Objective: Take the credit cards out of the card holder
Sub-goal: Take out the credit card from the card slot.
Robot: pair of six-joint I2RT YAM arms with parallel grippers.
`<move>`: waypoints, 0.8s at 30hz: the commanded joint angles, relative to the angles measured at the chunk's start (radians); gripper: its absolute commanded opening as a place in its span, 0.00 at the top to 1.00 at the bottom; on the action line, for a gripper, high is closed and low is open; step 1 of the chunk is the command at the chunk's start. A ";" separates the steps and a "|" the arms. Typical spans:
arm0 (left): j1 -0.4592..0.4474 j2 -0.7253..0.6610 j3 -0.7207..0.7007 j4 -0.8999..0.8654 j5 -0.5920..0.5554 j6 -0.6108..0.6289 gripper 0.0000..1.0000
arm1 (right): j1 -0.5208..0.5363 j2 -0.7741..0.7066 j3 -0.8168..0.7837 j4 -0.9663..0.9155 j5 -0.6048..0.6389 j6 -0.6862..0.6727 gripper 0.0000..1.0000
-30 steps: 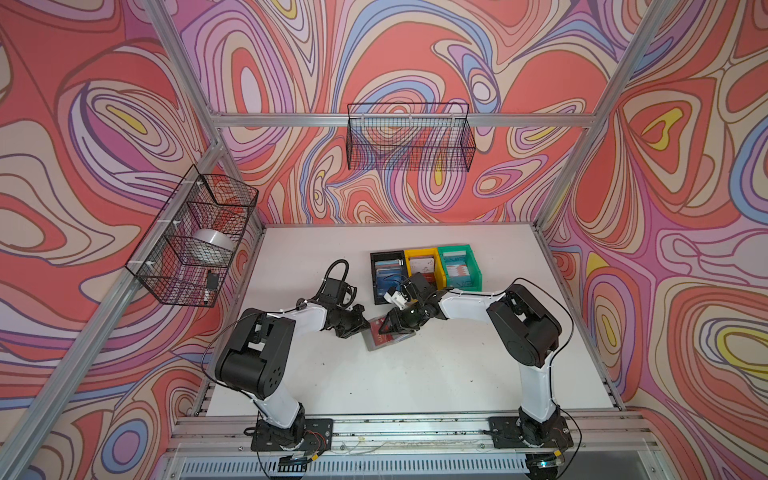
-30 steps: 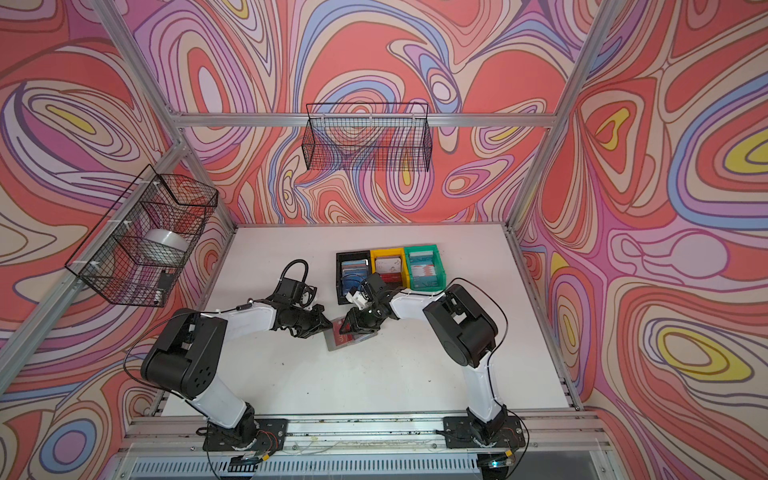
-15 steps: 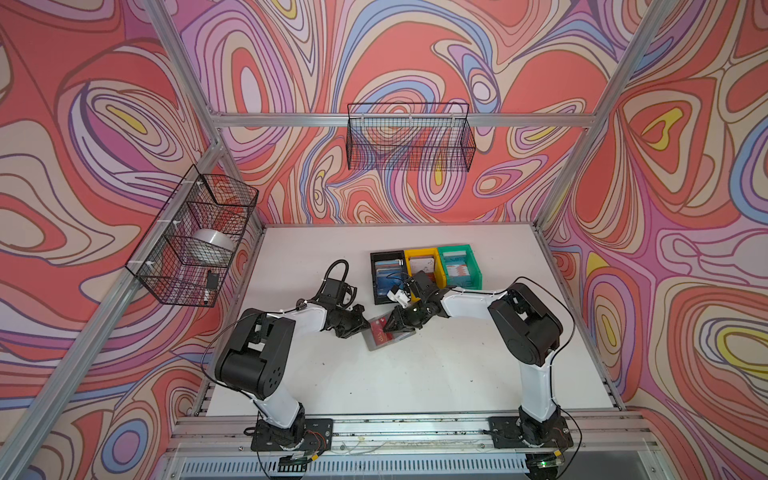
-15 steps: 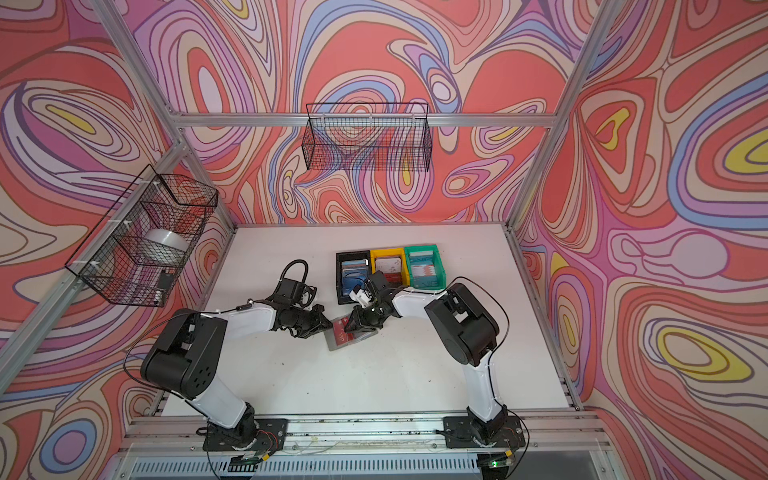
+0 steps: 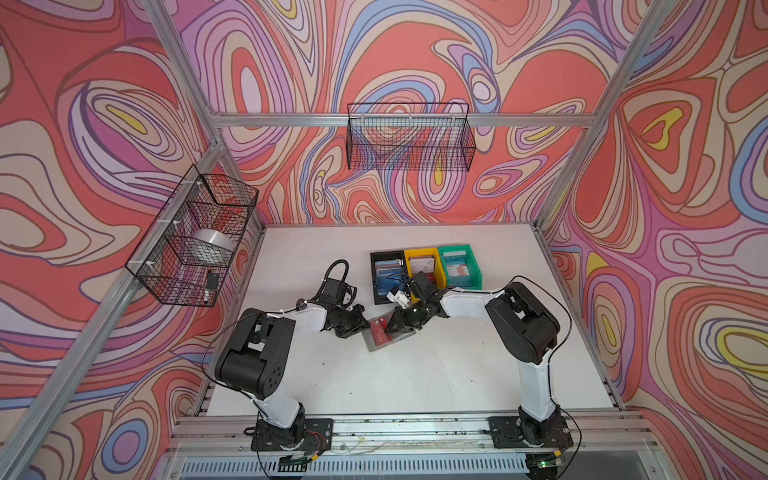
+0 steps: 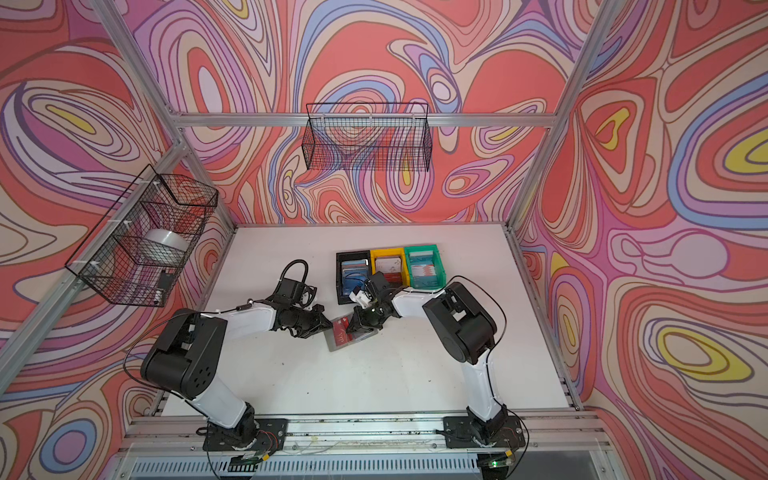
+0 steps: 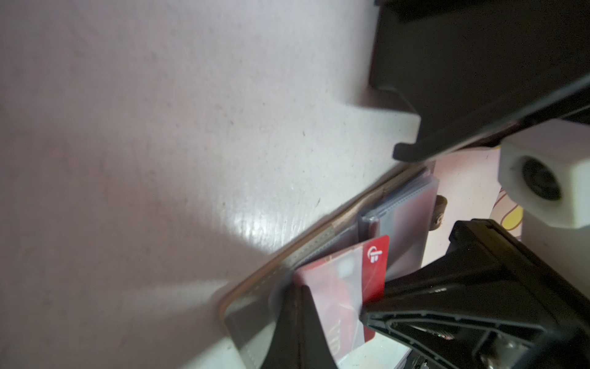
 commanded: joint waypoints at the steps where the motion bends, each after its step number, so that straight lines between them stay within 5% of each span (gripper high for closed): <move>1: 0.004 0.028 -0.037 -0.055 -0.054 0.013 1.00 | -0.004 -0.009 -0.023 0.008 0.021 -0.009 0.97; 24: 0.006 0.035 -0.037 -0.052 -0.045 0.014 1.00 | -0.017 -0.082 -0.029 -0.016 0.026 -0.026 1.00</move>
